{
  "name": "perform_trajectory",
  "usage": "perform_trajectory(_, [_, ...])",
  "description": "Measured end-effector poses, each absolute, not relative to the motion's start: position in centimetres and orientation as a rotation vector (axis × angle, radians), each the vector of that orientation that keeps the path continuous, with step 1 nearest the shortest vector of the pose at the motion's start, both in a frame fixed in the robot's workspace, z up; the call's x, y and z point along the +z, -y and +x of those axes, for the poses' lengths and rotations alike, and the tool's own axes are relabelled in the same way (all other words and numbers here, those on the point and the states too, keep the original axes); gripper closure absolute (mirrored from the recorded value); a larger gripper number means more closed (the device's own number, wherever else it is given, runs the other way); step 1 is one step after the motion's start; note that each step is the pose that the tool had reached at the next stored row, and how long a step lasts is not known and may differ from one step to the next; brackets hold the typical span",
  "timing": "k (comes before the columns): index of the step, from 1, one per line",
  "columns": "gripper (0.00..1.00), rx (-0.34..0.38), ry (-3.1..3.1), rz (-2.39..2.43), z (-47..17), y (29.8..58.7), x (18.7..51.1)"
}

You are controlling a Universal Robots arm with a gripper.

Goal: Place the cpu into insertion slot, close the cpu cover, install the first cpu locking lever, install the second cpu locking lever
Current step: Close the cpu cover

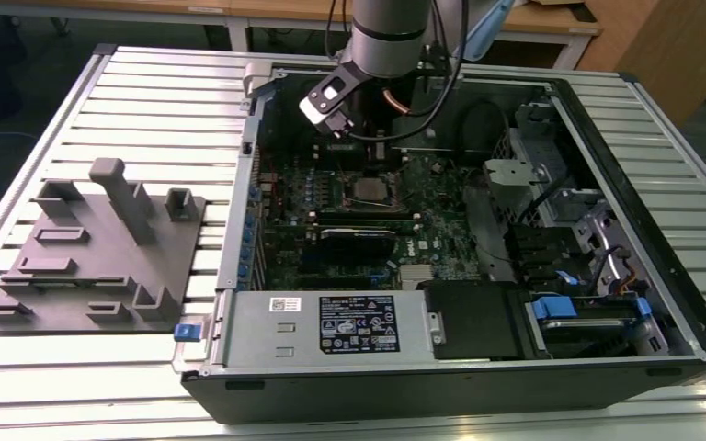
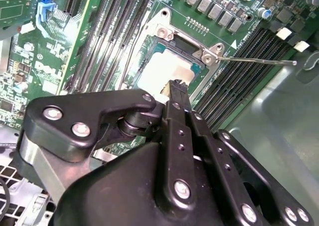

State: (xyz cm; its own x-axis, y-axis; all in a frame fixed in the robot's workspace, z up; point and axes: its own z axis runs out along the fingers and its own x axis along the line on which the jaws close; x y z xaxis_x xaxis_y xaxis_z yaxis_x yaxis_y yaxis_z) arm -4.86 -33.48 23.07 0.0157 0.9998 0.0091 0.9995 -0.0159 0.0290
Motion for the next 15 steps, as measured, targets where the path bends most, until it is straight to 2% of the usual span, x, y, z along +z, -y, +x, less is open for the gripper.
perform_trajectory(15, [0.9,0.039,-2.192,2.227,-4.86,33.49,23.49])
